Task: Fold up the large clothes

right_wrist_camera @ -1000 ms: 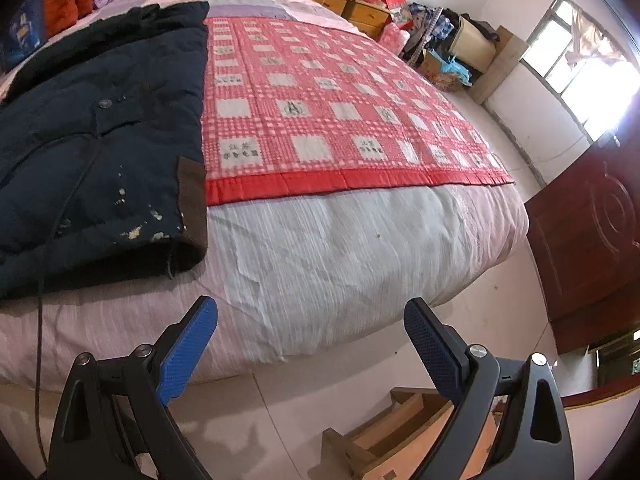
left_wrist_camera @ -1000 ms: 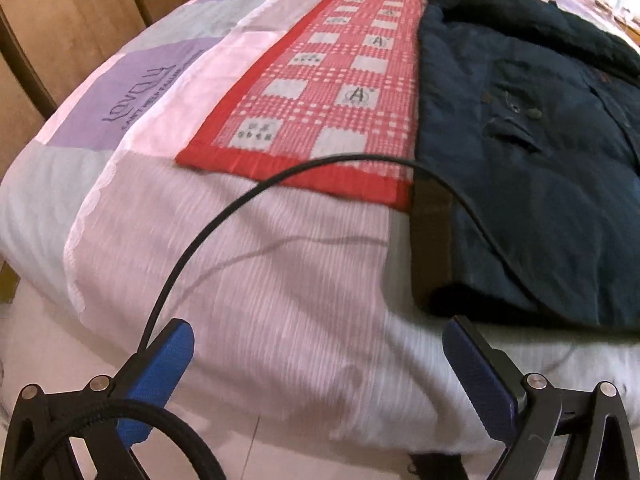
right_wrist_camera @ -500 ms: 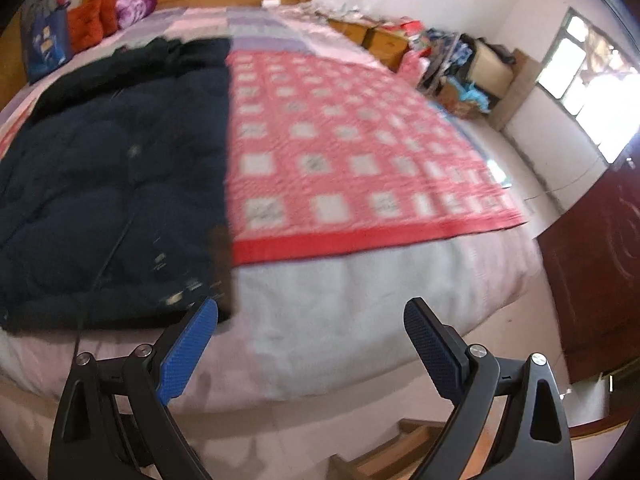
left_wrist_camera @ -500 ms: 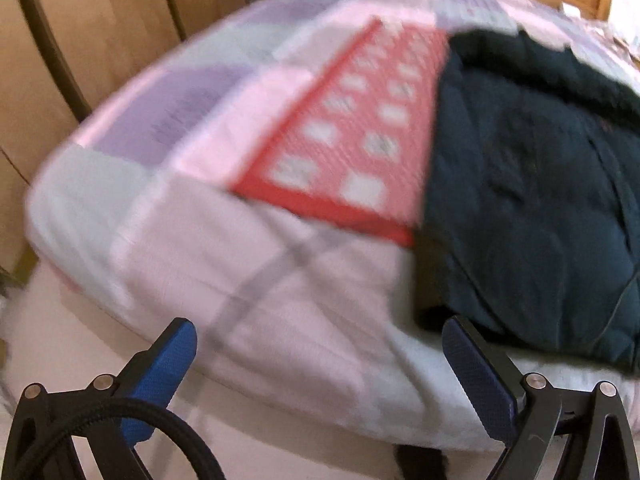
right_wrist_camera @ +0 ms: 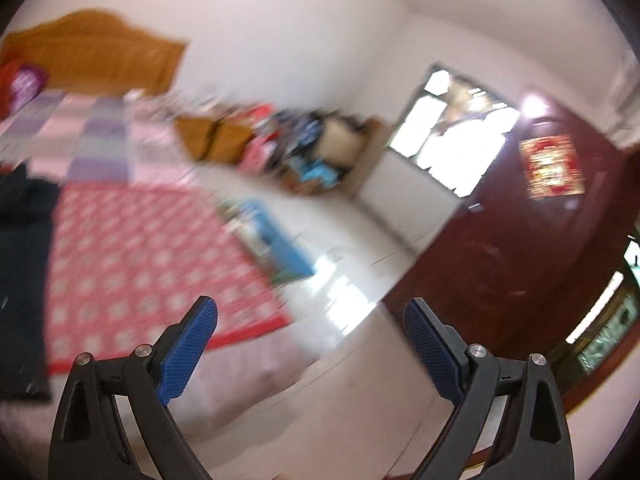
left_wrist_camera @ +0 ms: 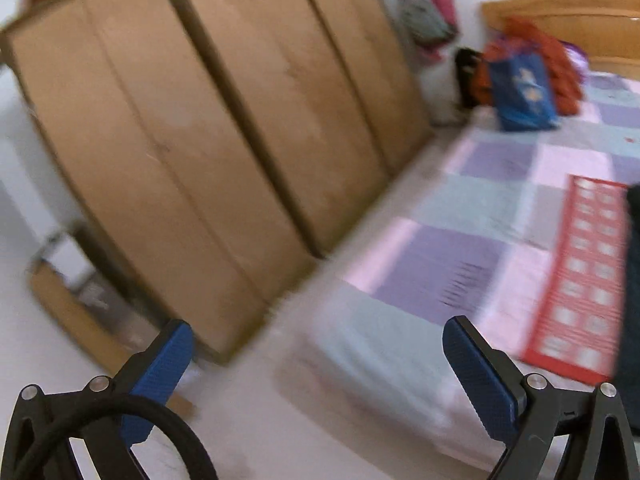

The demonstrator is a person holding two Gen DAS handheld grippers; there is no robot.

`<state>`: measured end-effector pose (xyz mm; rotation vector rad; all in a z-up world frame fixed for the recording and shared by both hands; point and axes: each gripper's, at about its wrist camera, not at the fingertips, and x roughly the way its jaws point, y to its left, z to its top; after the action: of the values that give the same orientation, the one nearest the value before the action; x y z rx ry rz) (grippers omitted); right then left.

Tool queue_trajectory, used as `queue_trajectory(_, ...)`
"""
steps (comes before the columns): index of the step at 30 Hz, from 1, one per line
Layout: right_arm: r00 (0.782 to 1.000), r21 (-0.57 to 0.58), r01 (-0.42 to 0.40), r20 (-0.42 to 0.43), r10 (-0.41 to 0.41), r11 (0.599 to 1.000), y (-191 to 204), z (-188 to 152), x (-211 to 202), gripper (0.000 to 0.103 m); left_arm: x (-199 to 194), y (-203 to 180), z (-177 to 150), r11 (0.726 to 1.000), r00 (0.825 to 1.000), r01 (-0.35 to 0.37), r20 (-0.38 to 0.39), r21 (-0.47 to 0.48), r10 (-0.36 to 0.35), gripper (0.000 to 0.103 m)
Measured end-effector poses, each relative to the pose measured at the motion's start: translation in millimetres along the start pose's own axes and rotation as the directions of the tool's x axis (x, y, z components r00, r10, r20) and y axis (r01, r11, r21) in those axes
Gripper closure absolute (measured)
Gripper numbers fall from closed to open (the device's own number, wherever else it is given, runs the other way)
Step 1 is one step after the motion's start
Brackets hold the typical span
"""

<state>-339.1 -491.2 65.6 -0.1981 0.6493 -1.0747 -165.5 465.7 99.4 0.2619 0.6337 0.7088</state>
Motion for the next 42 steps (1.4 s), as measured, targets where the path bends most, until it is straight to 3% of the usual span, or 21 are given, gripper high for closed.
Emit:
queue_trajectory(2, 0.999, 0.038, 0.042, 0.025, -0.043, 0.998, -23, 14, -1, 0.006, 5, 4, 5, 1.000, 1.000, -0.002, 0.002, 0.011, 0.002, 0.000)
queue_trajectory(4, 0.999, 0.057, 0.030, 0.040, -0.032, 0.998, -23, 17, 0, 0.006, 16, -9, 2, 0.999, 0.999, 0.046, -0.009, 0.010, -0.045, 0.000)
queue_trajectory(7, 0.997, 0.016, -0.068, 0.026, 0.068, 0.998, 20, 4, 7, 0.006, 34, -65, -20, 0.986, 0.986, 0.166, -0.037, 0.024, -0.165, 0.000)
queue_trajectory(10, 0.980, -0.024, -0.196, -0.030, 0.195, 0.980, 91, -32, 13, 0.006, 44, -152, -66, 0.941, 0.941, 0.330, -0.108, 0.072, -0.321, 0.000)
queue_trajectory(13, 0.941, -0.005, -0.321, -0.118, 0.318, 0.947, 160, -72, 20, 0.007, 51, -245, -125, 0.878, 0.880, 0.464, -0.176, 0.122, -0.441, 0.000)
queue_trajectory(16, 0.894, 0.007, -0.411, -0.190, 0.405, 0.912, 225, -111, 21, 0.007, 57, -321, -178, 0.808, 0.816, 0.563, -0.274, 0.175, -0.510, 0.001)
queue_trajectory(19, 0.861, -0.001, -0.463, -0.238, 0.450, 0.886, 274, -139, 15, 0.007, 69, -365, -217, 0.778, 0.796, 0.589, -0.325, 0.219, -0.511, 0.001)
queue_trajectory(22, 0.833, -0.013, -0.506, -0.267, 0.484, 0.863, 308, -164, 9, 0.007, 76, -382, -236, 0.785, 0.812, 0.571, -0.311, 0.243, -0.494, 0.001)
queue_trajectory(26, 0.822, -0.021, -0.516, -0.293, 0.488, 0.856, 333, -181, 5, 0.007, 92, -389, -245, 0.804, 0.832, 0.541, -0.292, 0.245, -0.471, 0.001)
queue_trajectory(29, 0.824, -0.033, -0.516, -0.293, 0.485, 0.856, 344, -185, 8, 0.007, 106, -397, -236, 0.809, 0.842, 0.533, -0.256, 0.249, -0.475, 0.001)
queue_trajectory(33, 0.816, -0.025, -0.524, -0.300, 0.494, 0.851, 353, -188, 10, 0.007, 108, -405, -217, 0.808, 0.832, 0.551, -0.212, 0.209, -0.513, 0.001)
queue_trajectory(38, 0.813, -0.056, -0.538, -0.296, 0.501, 0.841, 366, -195, 11, 0.007, 127, -425, -208, 0.842, 0.880, 0.472, -0.196, 0.260, -0.433, 0.000)
queue_trajectory(40, 0.820, -0.091, -0.536, -0.291, 0.492, 0.839, 373, -202, 14, 0.007, 138, -426, -206, 0.841, 0.870, 0.488, -0.213, 0.234, -0.445, 0.000)
queue_trajectory(42, 0.826, -0.124, -0.532, -0.291, 0.482, 0.837, 381, -213, 18, 0.007, 136, -426, -200, 0.846, 0.871, 0.487, -0.200, 0.218, -0.449, 0.000)
